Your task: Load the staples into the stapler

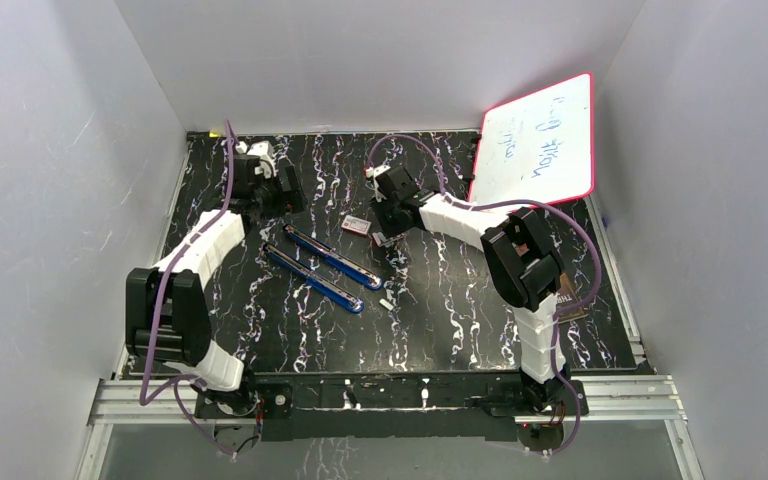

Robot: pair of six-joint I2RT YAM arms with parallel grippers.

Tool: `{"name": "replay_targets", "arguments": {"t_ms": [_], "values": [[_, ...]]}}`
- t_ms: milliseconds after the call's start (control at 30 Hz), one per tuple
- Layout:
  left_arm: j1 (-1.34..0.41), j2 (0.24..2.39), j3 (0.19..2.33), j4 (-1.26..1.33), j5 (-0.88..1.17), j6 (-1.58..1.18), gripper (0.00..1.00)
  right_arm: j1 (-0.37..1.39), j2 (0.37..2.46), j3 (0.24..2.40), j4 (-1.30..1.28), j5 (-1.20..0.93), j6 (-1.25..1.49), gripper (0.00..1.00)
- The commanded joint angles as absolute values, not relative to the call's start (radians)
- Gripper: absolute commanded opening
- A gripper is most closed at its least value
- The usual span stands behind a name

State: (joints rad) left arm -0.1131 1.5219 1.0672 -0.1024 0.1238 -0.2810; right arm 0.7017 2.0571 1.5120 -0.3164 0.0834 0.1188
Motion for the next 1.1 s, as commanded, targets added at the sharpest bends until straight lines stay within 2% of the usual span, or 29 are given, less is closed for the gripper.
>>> {"name": "replay_targets", "arguments": {"t_ms": [0,433,1067], "values": [[-0.109,1.536,1.136,-0.101,0.152,-0.279,0.93,0.705,2.020,1.564,-0.306,0.096,0.088,0.31],[-0.109,1.566,1.138,-0.080,0.156,-0.278,0.93,0.704,2.085,1.602,-0.316,0.102,0.067,0.27],[-0.108,1.559,1.138,-0.084,0.156,-0.273,0.93,0.704,2.132,1.603,-0.335,0.103,0.067,0.28]]}}
